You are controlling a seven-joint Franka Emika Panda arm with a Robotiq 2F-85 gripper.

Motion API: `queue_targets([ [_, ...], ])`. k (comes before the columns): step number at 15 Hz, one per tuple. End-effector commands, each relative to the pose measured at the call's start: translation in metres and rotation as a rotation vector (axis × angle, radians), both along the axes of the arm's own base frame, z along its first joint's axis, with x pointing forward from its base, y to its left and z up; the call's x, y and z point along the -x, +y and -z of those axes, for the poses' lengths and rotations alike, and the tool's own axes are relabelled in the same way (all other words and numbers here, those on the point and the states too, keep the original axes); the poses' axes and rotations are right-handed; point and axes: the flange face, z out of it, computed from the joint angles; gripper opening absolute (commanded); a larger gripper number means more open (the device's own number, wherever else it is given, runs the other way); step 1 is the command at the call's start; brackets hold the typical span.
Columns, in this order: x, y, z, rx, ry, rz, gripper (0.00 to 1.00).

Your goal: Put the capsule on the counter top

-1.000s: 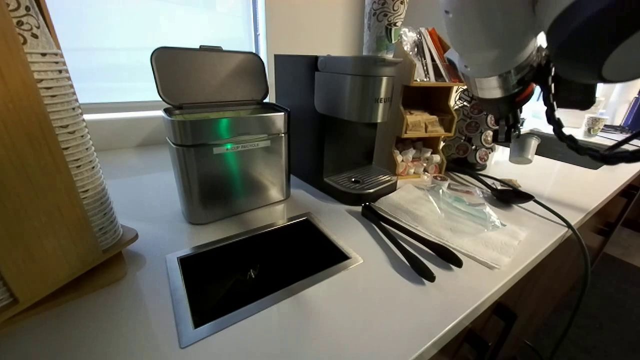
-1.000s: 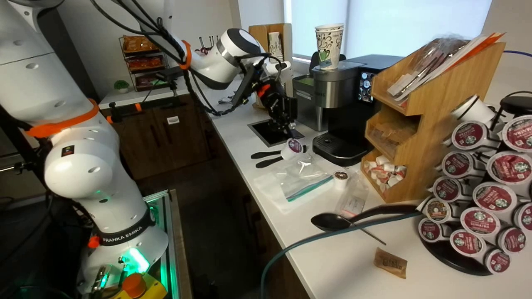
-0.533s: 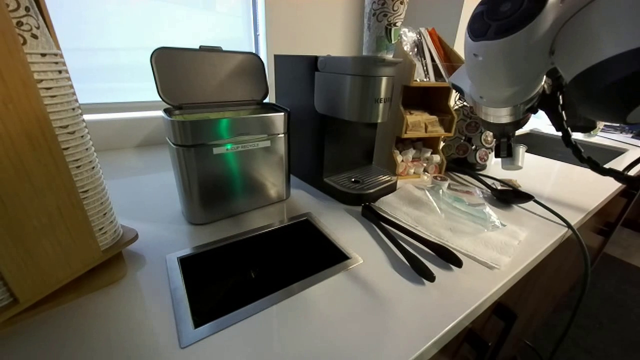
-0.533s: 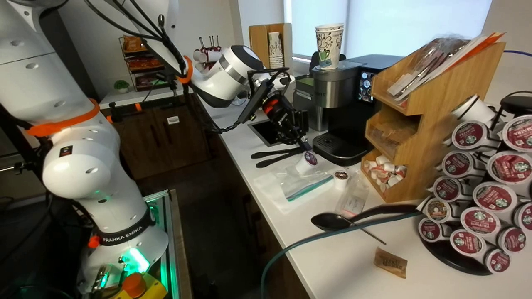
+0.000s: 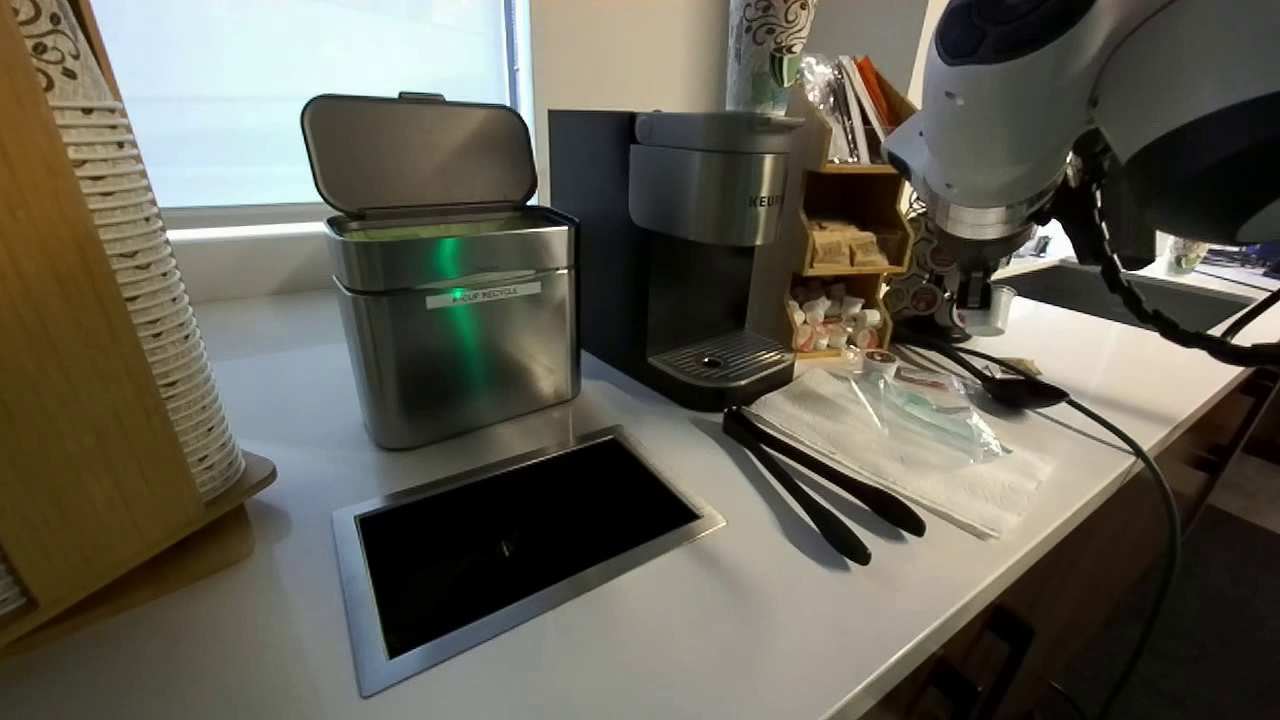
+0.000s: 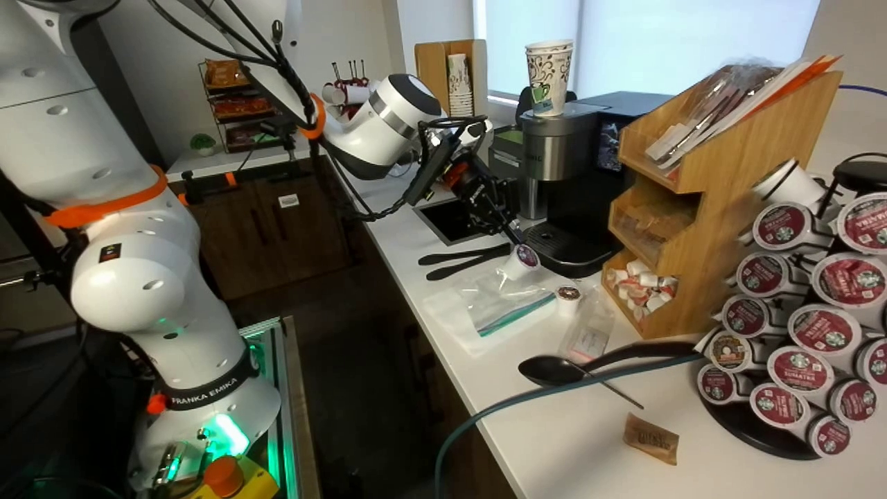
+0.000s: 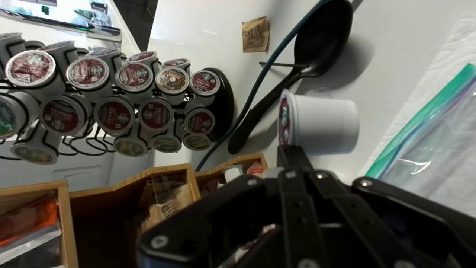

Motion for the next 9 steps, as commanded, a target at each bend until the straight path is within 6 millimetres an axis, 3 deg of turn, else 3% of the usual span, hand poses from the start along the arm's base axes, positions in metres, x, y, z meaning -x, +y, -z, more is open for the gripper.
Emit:
queue_targets([
  [1,-0.003,-0.006,0.017,0.075,-0.009,0.075,0.0],
  [6,-0.001,-0.006,0.045,0.196,0.065,0.152,0.0],
  [9,0.002,-0.009,0.043,0.175,0.084,0.154,0.01],
])
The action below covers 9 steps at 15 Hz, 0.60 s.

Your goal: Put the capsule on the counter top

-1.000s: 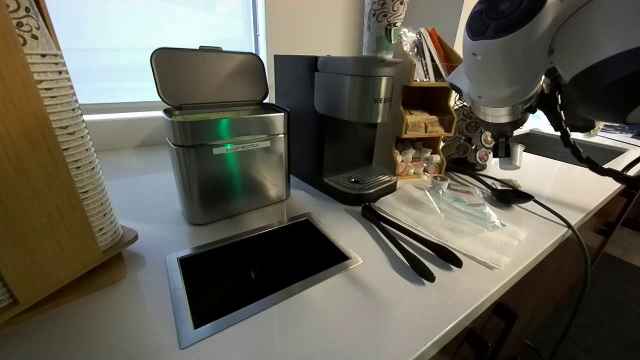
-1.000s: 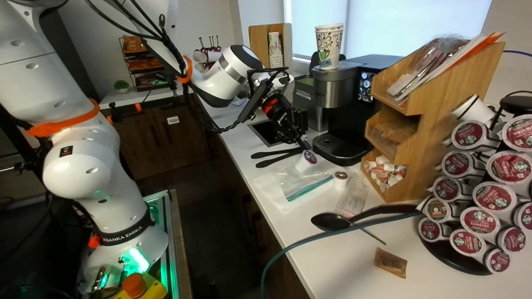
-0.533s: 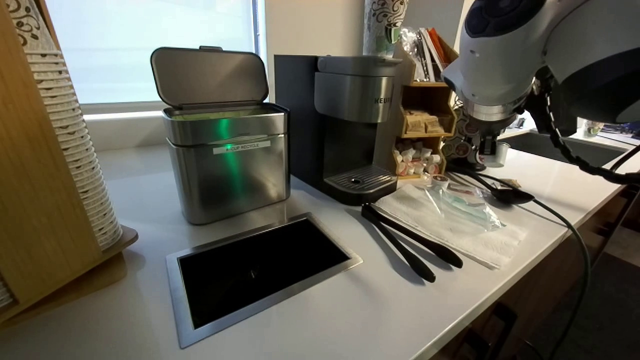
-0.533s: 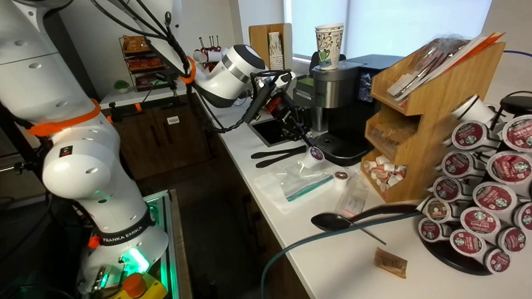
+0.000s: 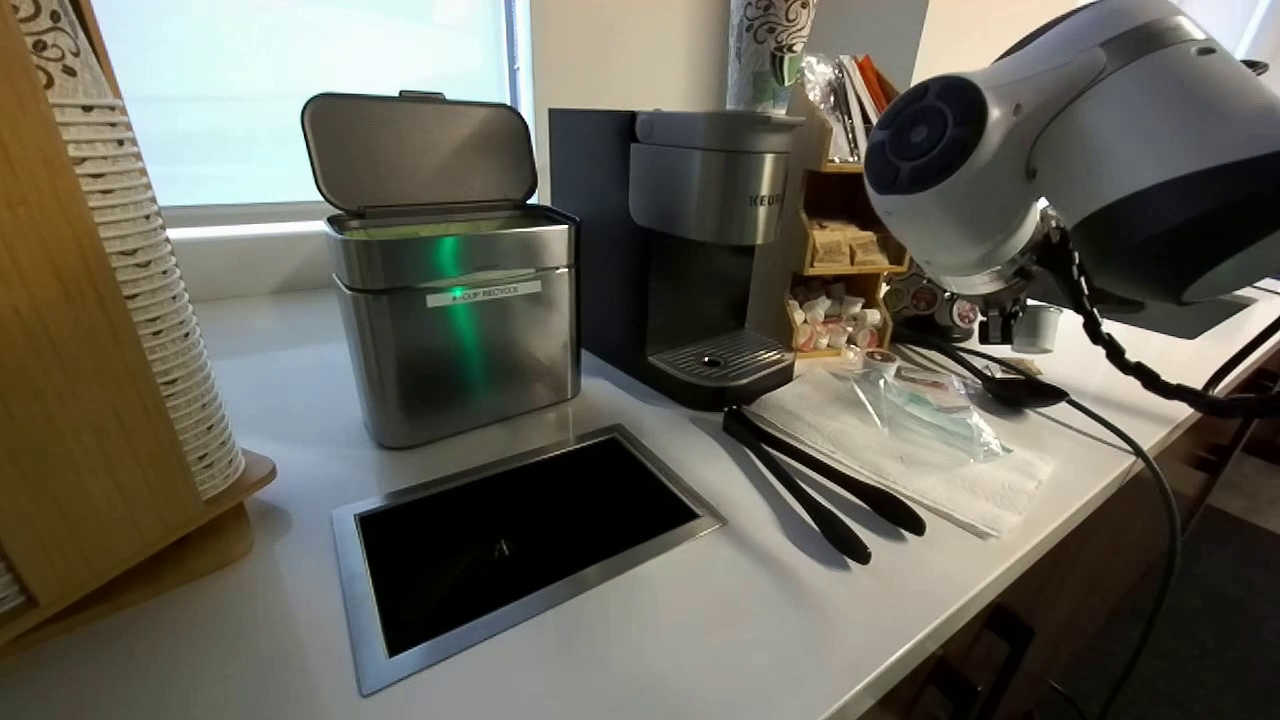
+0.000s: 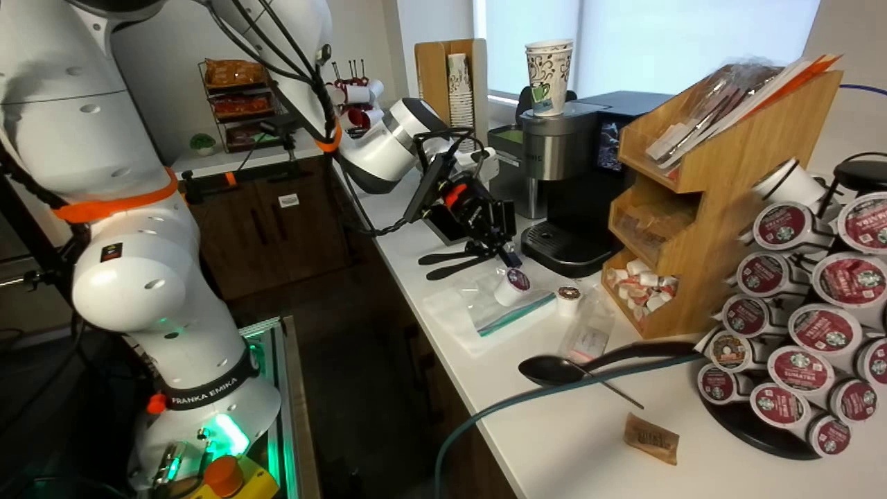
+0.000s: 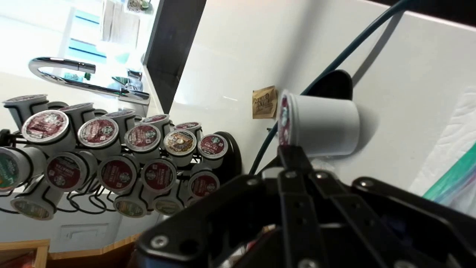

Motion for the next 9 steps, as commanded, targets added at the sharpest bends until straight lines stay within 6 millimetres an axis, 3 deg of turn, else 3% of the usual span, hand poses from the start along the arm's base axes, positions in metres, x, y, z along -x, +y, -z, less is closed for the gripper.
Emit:
queue_targets([
  [1,-0.001,0.001,0.001,0.006,0.004,0.003,0.01],
  [3,-0.002,0.001,0.002,0.029,0.001,0.02,0.0],
  [5,-0.001,-0.001,0.017,0.073,-0.049,0.088,0.0],
  [9,-0.002,0.001,0.048,0.054,-0.124,0.061,0.0],
])
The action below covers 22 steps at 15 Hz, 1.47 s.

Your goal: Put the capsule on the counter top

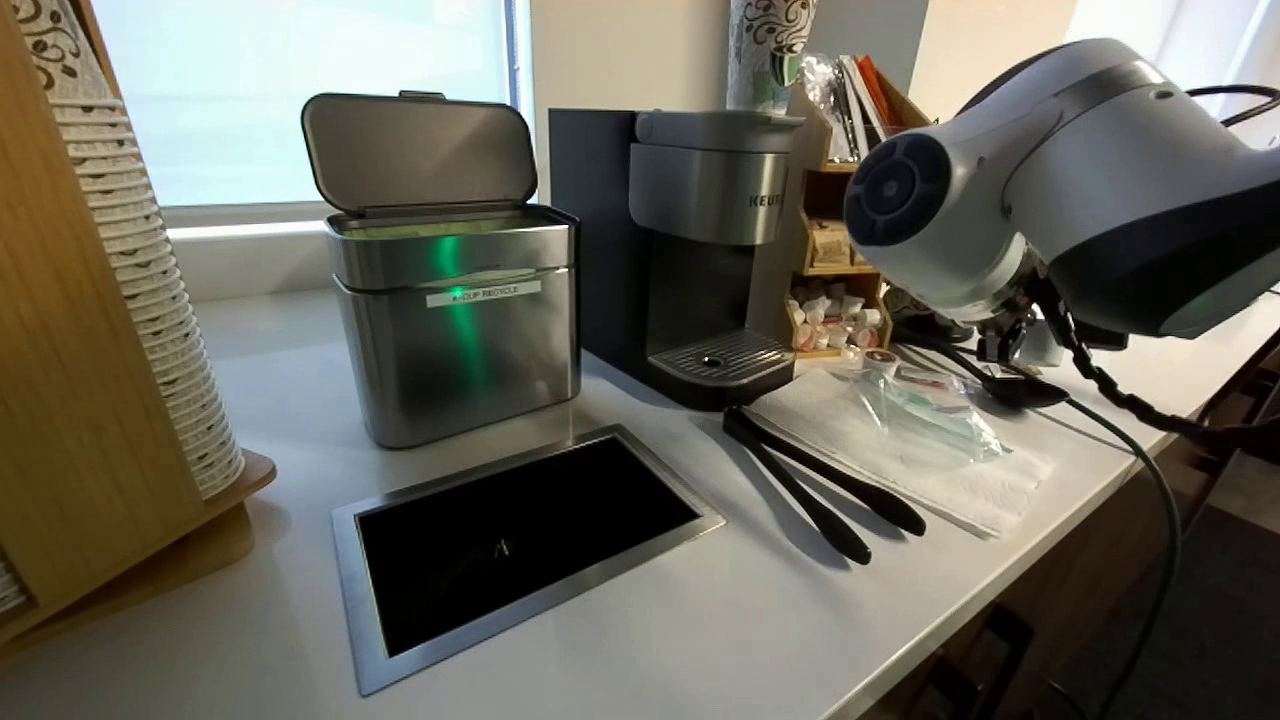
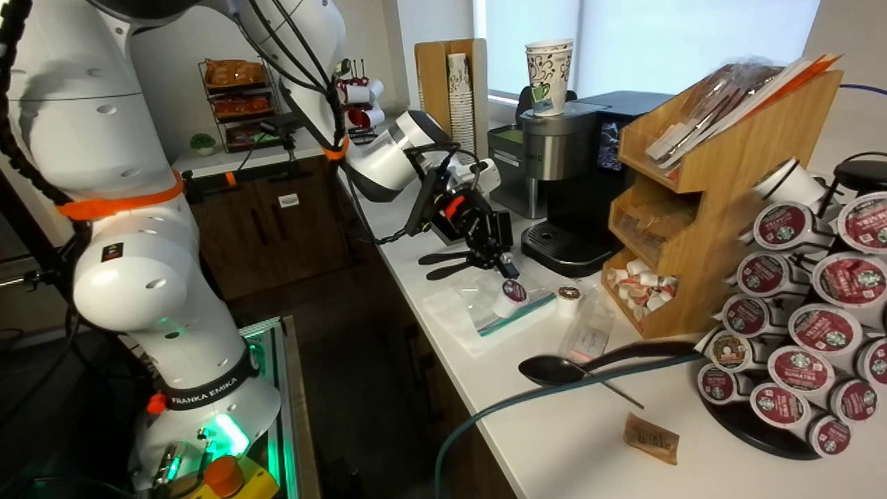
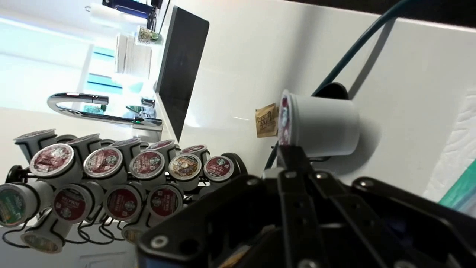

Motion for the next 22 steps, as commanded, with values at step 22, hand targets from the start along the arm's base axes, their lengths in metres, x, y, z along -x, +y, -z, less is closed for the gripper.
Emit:
queue_targets([
  [22,0.021,-0.004,0.079,-0.028,-0.259,-0.466,0.38],
])
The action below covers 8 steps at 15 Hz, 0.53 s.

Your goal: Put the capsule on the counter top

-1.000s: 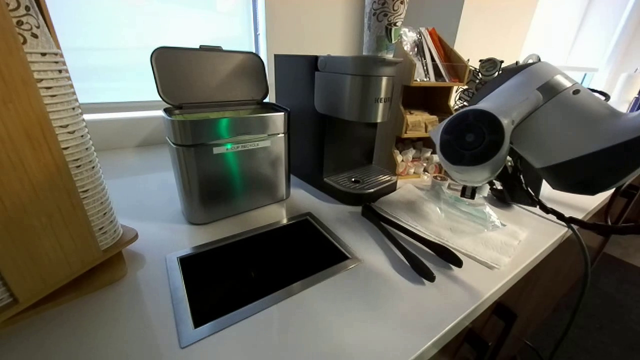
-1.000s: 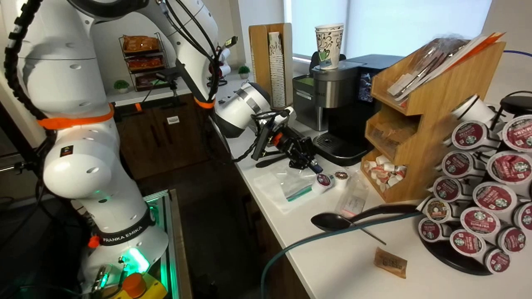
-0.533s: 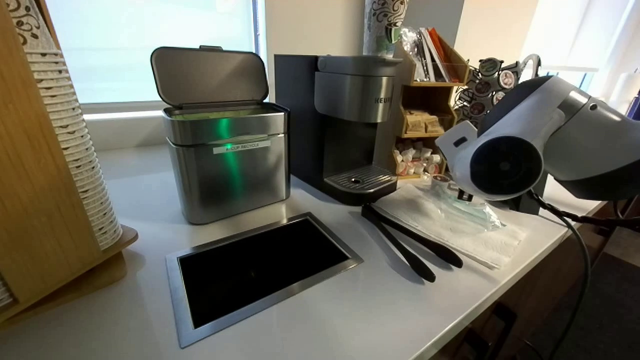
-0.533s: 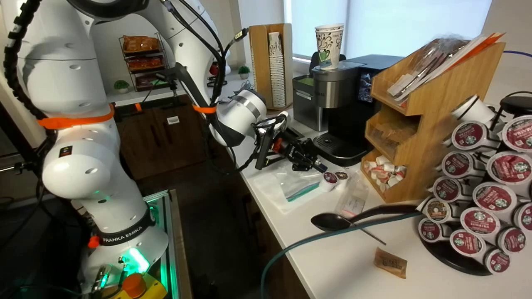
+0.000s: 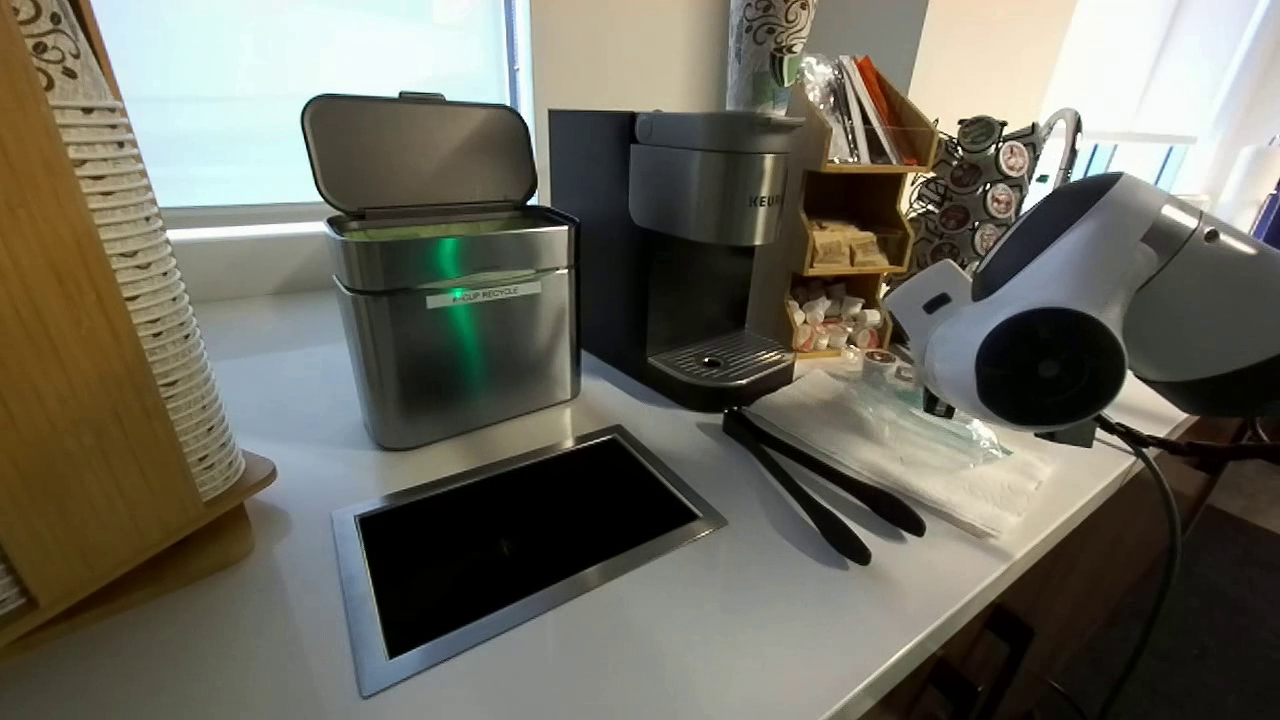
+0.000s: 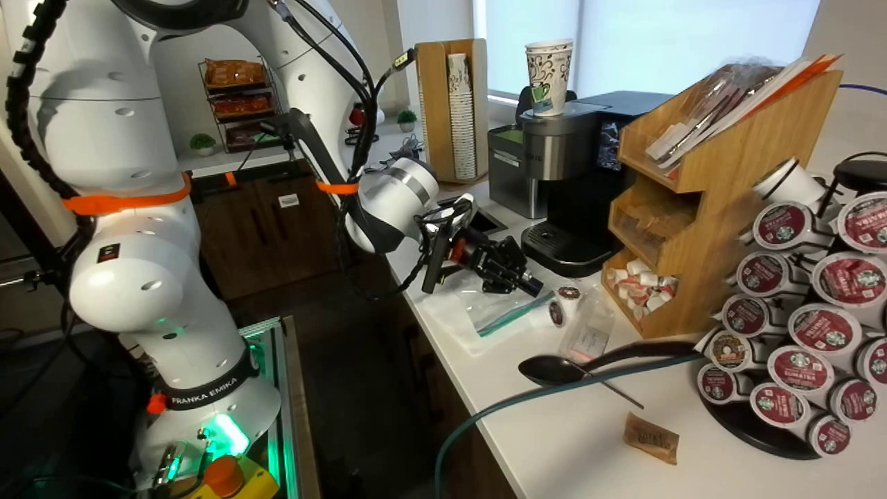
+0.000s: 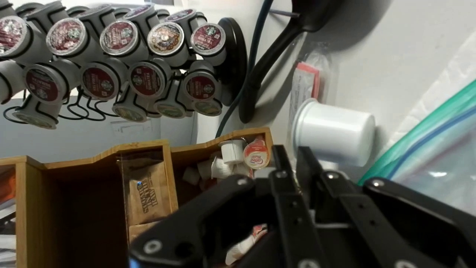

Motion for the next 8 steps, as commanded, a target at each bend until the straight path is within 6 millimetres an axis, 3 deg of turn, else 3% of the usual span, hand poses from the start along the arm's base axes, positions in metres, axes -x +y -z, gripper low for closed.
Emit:
queue_targets([
  [1,0.006,-0.003,0.005,-0.012,-0.001,-0.019,0.47],
  [4,0.006,-0.003,0.002,0.002,0.008,0.01,0.69],
  [8,0.015,0.001,-0.026,0.064,-0.065,0.146,0.98],
])
